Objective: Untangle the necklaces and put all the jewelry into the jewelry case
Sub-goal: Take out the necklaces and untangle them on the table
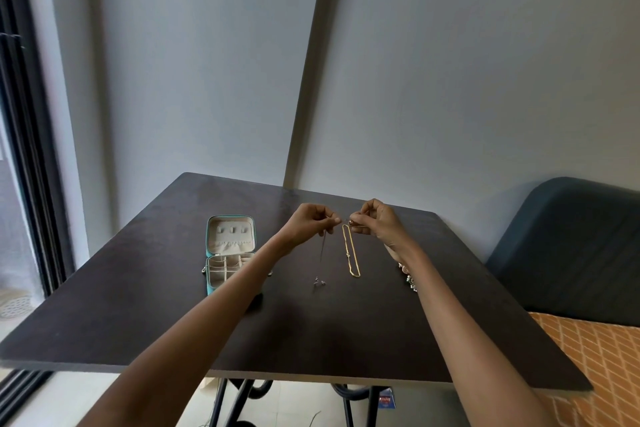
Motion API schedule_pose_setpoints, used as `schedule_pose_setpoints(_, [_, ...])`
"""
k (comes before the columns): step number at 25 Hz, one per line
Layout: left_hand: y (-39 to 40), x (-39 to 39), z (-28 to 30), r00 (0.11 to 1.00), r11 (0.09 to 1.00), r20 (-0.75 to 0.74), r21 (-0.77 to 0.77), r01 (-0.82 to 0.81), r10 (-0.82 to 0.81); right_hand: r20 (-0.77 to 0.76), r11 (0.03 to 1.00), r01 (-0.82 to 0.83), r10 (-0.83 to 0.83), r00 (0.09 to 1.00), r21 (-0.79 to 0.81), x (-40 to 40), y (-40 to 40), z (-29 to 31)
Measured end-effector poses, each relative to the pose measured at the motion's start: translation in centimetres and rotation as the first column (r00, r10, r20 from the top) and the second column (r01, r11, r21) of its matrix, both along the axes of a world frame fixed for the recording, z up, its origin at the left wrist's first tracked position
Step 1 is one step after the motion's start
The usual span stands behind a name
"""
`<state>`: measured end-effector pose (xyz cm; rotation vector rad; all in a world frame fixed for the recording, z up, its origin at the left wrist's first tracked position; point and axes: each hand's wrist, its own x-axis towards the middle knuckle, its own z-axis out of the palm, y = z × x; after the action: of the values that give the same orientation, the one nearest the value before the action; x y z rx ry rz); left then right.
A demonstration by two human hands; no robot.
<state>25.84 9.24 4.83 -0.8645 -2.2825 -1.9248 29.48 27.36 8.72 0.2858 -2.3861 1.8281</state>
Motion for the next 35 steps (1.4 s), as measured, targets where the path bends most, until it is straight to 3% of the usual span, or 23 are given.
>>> schedule_pose_setpoints(7, [-0.4,0.4,0.3,0.993,0.998,-0.106,-0.052,0.04,-0.045,0.032,0.994,-0.05,0.053,0.998,-0.094,0.4,-0.4,-0.1])
schedule_pose_setpoints(17, [-0.3,0.7,0.0,1.0,1.0,-0.013,-0.024,-0.018,0.018,0.003,0.996,-0.075,0.075,0.997,-0.039,0.4,-0.9,-0.8])
schedule_pose_setpoints(23, [-0.6,0.6,-0.5,0.997,0.994,-0.05,-0.092,-0.061,0.056,0.032,0.998,-0.052,0.054,0.998,-0.04,0.5,-1.5,-1.7])
schedule_pose_setpoints(30, [-0.1,0.6,-3.8,0.956,0.917,-0.119,-0.274,-0.29,0.267,0.091,0.999,0.012,-0.008,0.996,-0.045,0.6,-2.1,-5.4])
schedule_pose_setpoints(35, [0.3,0.9,-5.4,0.946,0.893,-0.08,-0.314,-0.322,0.313,0.125,0.993,0.062,-0.049,0.991,-0.102,0.6,-2.2,-7.3])
